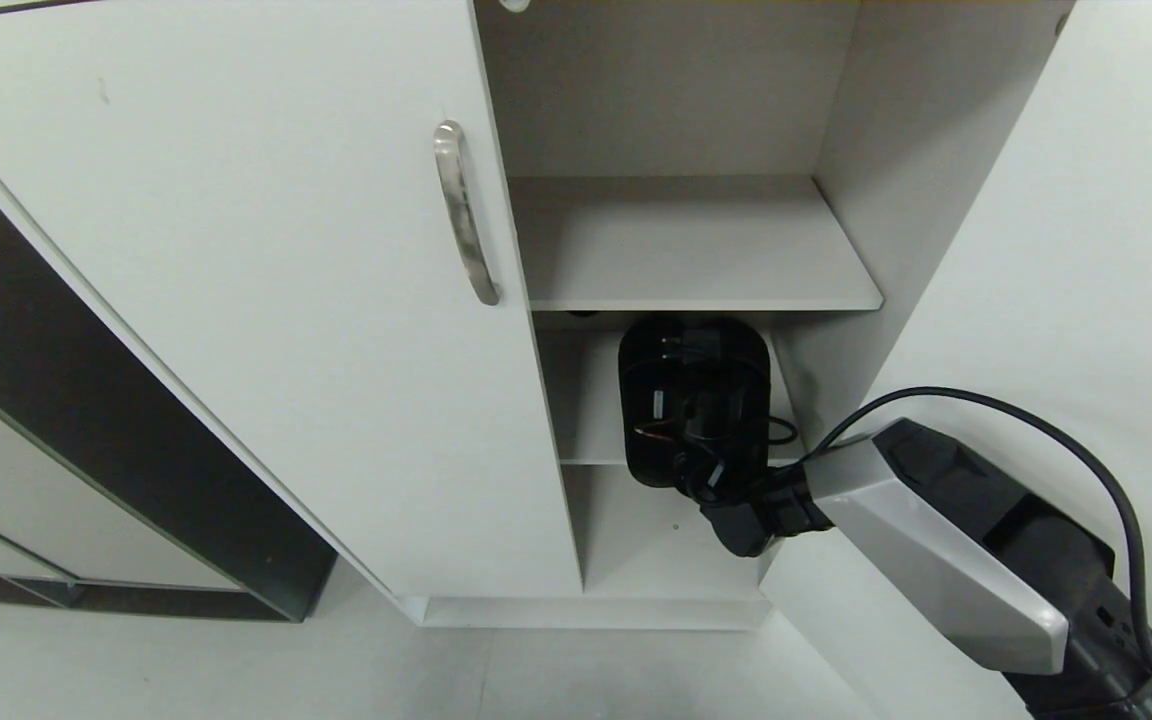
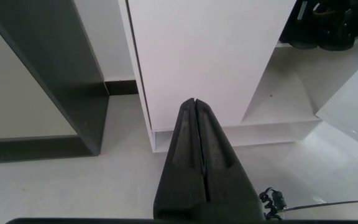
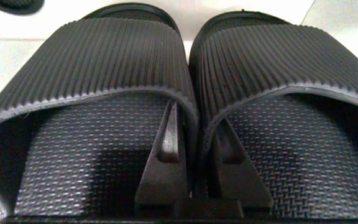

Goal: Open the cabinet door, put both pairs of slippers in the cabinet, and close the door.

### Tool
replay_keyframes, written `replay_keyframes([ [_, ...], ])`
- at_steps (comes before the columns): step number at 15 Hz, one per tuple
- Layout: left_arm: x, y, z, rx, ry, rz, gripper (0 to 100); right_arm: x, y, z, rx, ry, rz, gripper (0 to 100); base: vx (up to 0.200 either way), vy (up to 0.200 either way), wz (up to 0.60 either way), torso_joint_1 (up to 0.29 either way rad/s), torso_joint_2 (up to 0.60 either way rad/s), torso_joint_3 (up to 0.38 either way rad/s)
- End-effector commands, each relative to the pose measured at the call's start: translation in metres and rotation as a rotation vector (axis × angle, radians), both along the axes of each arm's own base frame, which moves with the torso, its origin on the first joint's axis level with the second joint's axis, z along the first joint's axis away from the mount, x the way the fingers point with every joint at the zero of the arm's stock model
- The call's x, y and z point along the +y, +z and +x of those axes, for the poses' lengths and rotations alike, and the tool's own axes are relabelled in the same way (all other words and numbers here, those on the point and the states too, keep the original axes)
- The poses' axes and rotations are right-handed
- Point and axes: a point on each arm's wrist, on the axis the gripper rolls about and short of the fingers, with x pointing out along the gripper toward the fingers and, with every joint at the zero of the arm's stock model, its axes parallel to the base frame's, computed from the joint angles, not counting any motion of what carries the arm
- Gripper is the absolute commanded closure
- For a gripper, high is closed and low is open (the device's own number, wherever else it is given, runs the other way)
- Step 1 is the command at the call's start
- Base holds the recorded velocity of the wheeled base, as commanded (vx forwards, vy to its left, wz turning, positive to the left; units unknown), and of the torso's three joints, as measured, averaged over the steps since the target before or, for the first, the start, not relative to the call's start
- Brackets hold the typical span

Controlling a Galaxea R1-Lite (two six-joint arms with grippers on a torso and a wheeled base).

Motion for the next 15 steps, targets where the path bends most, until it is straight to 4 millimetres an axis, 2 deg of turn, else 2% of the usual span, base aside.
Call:
replay_keyframes([
  [1,0.000,0.000,0.000,0.001,0.000,0.000,100,0.001,-0.003,0.000,0.005,0.001,-0.004,100,0.000,0.000,0.00,0.000,0.00,0.000],
  [2,0.000,0.000,0.000,0.002,0.000,0.000,100,0.001,-0.005,0.001,0.010,0.001,-0.008,100,0.000,0.000,0.00,0.000,0.00,0.000],
  [3,0.000,0.000,0.000,0.002,0.000,0.000,100,0.001,-0.006,0.001,0.012,0.001,-0.009,0,0.000,0.000,0.00,0.000,0.00,0.000],
  [6,0.000,0.000,0.000,0.001,-0.001,0.000,100,0.002,-0.012,-0.004,0.033,0.005,-0.025,0,0.000,0.000,0.00,0.000,0.00,0.000],
  [9,0.000,0.000,0.000,0.002,0.000,0.000,100,0.002,-0.004,-0.018,0.053,0.019,-0.041,0,0.000,0.000,0.00,0.000,0.00,0.000],
  [12,0.000,0.000,0.000,0.002,-0.003,0.004,100,-0.001,0.007,-0.046,0.039,0.045,-0.036,0,0.000,0.000,0.00,0.000,0.00,0.000],
  [15,0.000,0.000,0.000,0.002,-0.003,0.004,100,-0.002,0.015,-0.086,0.007,0.095,-0.013,0,0.000,0.000,0.00,0.000,0.00,0.000],
])
